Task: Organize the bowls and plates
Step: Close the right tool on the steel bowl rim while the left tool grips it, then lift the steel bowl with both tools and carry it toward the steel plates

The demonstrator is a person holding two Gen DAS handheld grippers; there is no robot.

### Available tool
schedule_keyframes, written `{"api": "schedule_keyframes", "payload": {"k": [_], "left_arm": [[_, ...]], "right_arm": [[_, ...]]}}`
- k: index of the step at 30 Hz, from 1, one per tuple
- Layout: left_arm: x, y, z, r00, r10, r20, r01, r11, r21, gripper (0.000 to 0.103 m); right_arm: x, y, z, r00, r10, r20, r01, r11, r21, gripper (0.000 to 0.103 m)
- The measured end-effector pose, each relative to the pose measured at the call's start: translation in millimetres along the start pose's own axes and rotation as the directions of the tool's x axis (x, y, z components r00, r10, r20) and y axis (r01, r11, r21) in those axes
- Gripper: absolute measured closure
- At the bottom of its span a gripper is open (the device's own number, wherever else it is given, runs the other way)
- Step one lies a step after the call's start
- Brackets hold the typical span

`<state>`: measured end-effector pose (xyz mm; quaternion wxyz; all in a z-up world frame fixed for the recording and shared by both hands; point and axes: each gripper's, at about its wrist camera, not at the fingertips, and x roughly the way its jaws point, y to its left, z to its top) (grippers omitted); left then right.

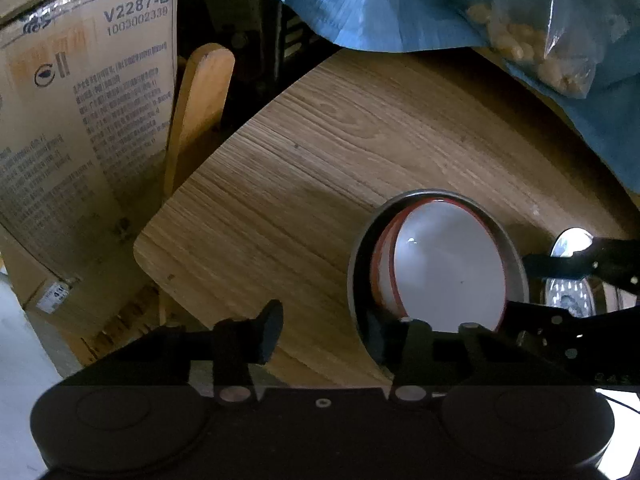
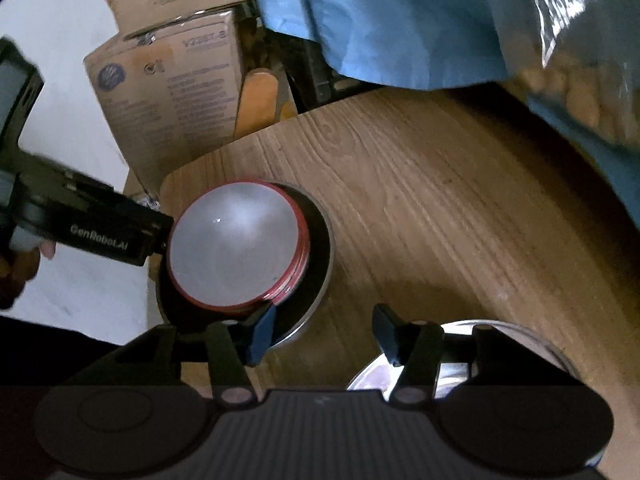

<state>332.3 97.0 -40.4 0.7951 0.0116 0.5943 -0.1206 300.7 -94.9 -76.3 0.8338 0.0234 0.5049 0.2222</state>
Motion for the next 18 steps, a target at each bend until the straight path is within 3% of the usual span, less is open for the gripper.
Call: {"api": "schedule_keyframes", "payload": {"k": [8, 11, 18], "left_arm": [[6.9, -2.4, -0.4, 0.997, -0.074, -0.009, 0.074, 0.997, -0.007, 0.089], [9.5, -2.9, 0.1, 0.996, -0.084, -0.01, 0.084, 0.996, -0.006, 0.091], [12.3, 0.0, -0.8, 0.994, -0.11, 0.016, 0.11, 0.993, -0.034, 0.092]], "right_arm": [[12.3, -6.0, 1.8, 0.996, 0.087, -0.031, -0.083, 0.991, 0.104, 0.064], [16.6, -2.8, 1.8, 0.994, 0.103, -0.04, -0.097, 0.987, 0.131, 0.069], [19.4, -0.6, -0.4, 0.995, 0.101, -0.025, -0.095, 0.978, 0.186, 0.069]]}}
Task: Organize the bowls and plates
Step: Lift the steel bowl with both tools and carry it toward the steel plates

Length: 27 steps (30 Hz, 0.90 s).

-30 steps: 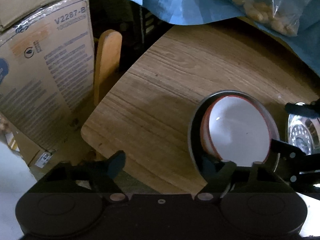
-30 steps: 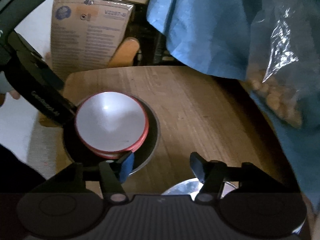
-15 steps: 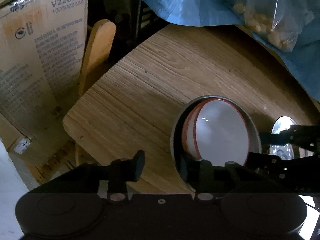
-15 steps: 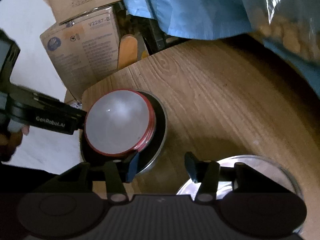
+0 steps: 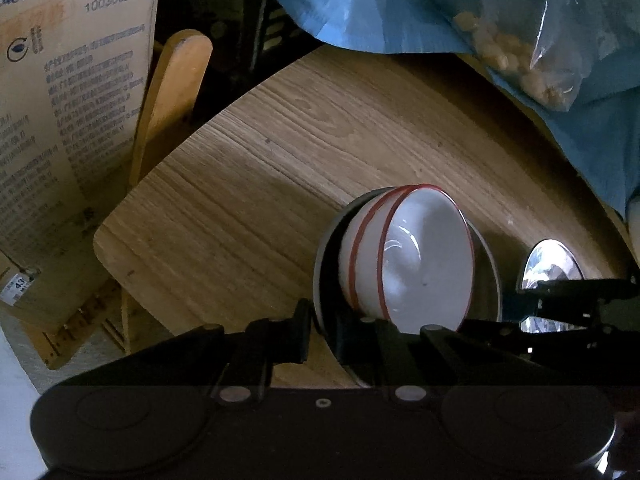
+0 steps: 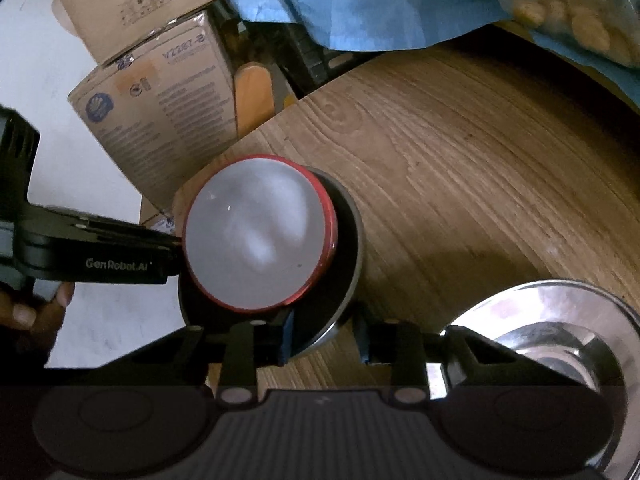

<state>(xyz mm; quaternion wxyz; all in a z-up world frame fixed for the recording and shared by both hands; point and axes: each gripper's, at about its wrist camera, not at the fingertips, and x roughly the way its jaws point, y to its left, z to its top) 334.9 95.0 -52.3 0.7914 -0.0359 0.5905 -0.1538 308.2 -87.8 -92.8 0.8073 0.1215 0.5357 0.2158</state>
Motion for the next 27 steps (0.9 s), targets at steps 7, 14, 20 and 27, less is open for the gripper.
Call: {"api": "schedule_keyframes", "payload": {"k": [7, 14, 20, 27], "left_arm": [[0.6, 4.3, -3.8, 1.0, -0.013, 0.024, 0.013, 1.0, -0.016, 0.087], [1.8, 7.7, -5.2, 0.999, -0.021, 0.034, 0.021, 1.0, -0.01, 0.083], [5.1, 11.4, -4.8, 0.998, -0.051, 0.029, 0.051, 0.999, -0.017, 0.085], [5.7, 5.6, -4.8, 0.998, -0.046, 0.032, 0.045, 0.999, 0.01, 0.089]], "right_arm": [[0.8, -1.4, -4.7, 1.0, -0.004, 0.017, 0.002, 0.997, 0.072, 0.068], [0.6, 4.4, -8.1, 0.999, -0.029, 0.03, 0.026, 0.997, 0.077, 0.068], [1.4, 4.8, -8.5, 0.999, -0.031, 0.03, 0.028, 0.996, 0.09, 0.068], [2.6, 4.4, -9.2, 0.999, -0.029, 0.027, 0.026, 0.994, 0.102, 0.067]]}}
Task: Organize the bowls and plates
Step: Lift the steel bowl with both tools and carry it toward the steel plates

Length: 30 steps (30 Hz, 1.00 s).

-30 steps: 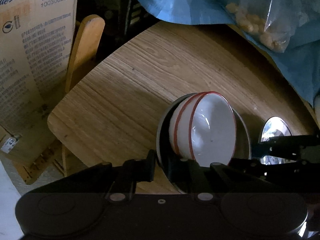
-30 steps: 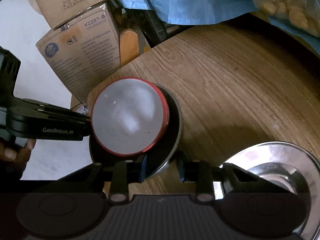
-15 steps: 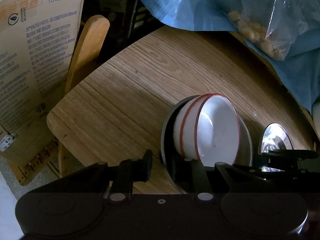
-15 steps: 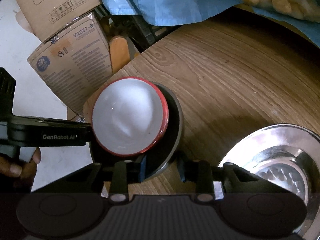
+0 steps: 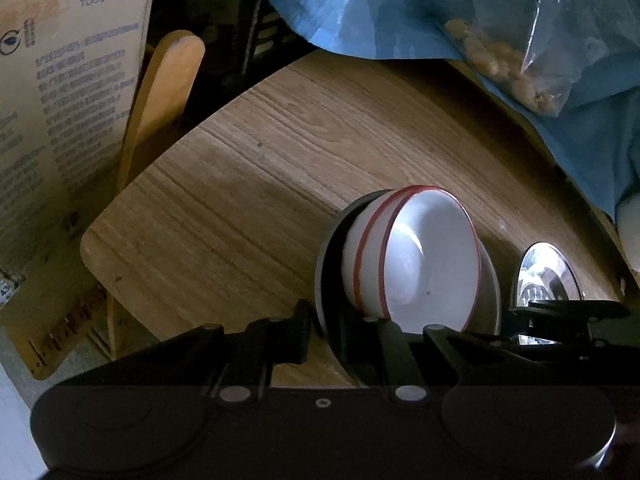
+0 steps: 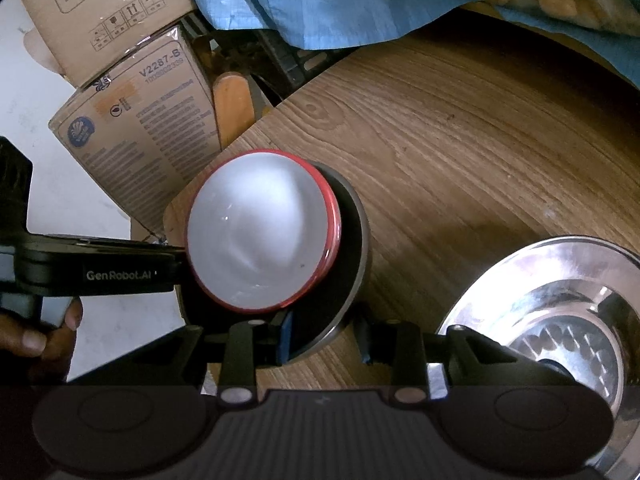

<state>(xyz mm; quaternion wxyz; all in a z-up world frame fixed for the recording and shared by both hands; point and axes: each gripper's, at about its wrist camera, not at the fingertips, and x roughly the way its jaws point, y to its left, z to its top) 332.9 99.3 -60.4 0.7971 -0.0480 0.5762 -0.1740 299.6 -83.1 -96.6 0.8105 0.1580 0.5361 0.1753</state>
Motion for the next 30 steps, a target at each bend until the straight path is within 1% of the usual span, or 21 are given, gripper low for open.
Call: {"api": "schedule_keyframes", "payload": {"k": [10, 17, 30], "left_arm": [[0.1, 0.9, 0.7, 1.0, -0.003, 0.0, 0.003, 1.0, -0.001, 0.089], [-0.1, 0.3, 0.7, 1.0, 0.0, 0.001, 0.0, 1.0, -0.002, 0.09], [-7.4, 2.1, -1.6, 1.0, -0.003, 0.01, 0.003, 1.0, -0.001, 0.091]], "right_arm": [[0.1, -0.5, 0.3, 1.0, 0.004, 0.001, -0.004, 1.0, 0.005, 0.067], [-0.5, 2.5, -0.6, 1.0, -0.012, 0.006, 0.012, 1.0, -0.015, 0.067], [-3.0, 4.6, -2.3, 1.0, -0.009, 0.015, 0.01, 0.999, -0.031, 0.067]]}}
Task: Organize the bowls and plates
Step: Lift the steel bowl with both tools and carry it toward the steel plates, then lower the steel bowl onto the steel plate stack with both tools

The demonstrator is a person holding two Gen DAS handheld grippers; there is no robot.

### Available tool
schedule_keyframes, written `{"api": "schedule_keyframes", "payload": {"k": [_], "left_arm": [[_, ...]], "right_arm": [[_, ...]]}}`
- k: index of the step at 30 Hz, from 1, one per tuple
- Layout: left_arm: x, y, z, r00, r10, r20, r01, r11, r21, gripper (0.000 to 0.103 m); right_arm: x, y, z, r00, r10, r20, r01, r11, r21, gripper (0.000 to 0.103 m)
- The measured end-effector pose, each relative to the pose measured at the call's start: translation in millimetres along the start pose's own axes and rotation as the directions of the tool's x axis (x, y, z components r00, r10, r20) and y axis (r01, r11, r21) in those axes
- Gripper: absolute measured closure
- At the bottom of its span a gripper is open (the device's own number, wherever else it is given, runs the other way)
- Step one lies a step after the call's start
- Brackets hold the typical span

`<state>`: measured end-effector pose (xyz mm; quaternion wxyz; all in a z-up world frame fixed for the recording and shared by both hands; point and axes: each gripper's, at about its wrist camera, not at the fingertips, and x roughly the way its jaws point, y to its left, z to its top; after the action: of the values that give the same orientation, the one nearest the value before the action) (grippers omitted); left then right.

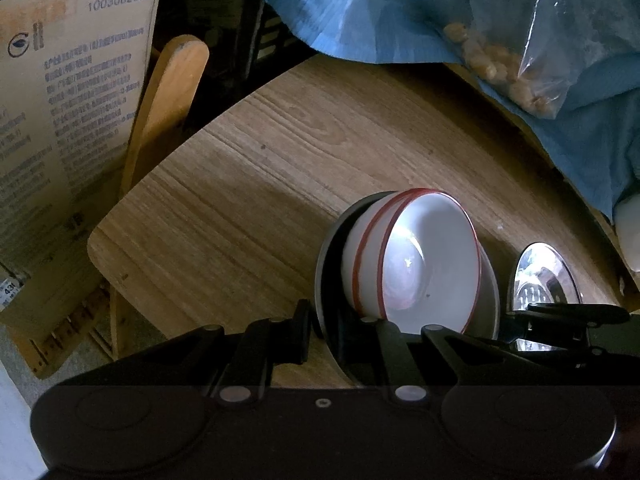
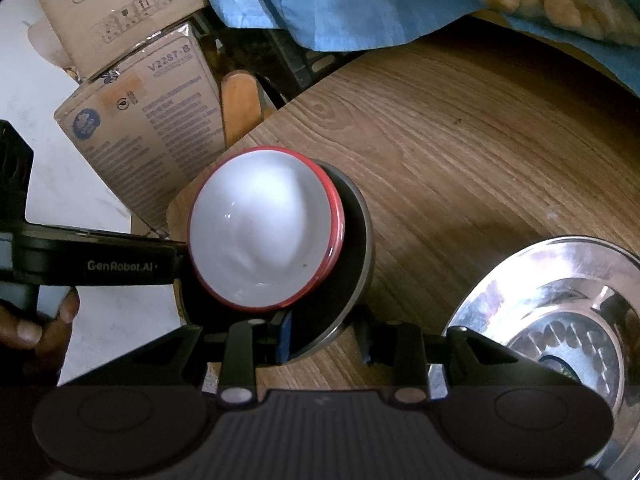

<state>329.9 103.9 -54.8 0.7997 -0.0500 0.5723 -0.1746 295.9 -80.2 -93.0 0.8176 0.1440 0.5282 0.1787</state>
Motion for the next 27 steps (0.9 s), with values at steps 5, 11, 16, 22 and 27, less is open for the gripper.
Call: {"api": "schedule_keyframes", "payload": {"k": [5, 11, 16, 22, 27], "left_arm": [[-5.2, -3.5, 1.2, 1.0, -0.011, 0.01, 0.011, 1.0, 0.011, 0.091], [-11.5, -15.5, 6.9, 0.999, -0.037, 0.024, 0.037, 0.999, 0.024, 0.091], [-13.3, -31.9, 9.4, 0.998, -0.06, 0.026, 0.059, 0.997, 0.052, 0.091], [-9.8, -51.9, 7.3, 0.995, -0.096, 0.024, 0.094, 0.992, 0.083, 0.091], [-4.0, -70.0, 3.9, 0.993, -0.121, 0.009, 0.119, 0.987, 0.107, 0.091]], "right_arm": [[-8.4, 0.4, -0.5, 1.0, -0.003, 0.023, 0.003, 1.0, 0.001, 0.067], [-24.8, -3.5, -1.0, 0.998, -0.009, 0.062, 0.008, 1.0, 0.013, 0.067], [-42.0, -8.0, -4.5, 0.996, -0.025, 0.09, 0.021, 0.999, 0.045, 0.067], [-61.7, -11.7, -12.4, 0.992, -0.065, 0.105, 0.059, 0.996, 0.065, 0.067], [-77.8, -22.6, -21.8, 0.989, -0.091, 0.116, 0.08, 0.992, 0.094, 0.067]]}}
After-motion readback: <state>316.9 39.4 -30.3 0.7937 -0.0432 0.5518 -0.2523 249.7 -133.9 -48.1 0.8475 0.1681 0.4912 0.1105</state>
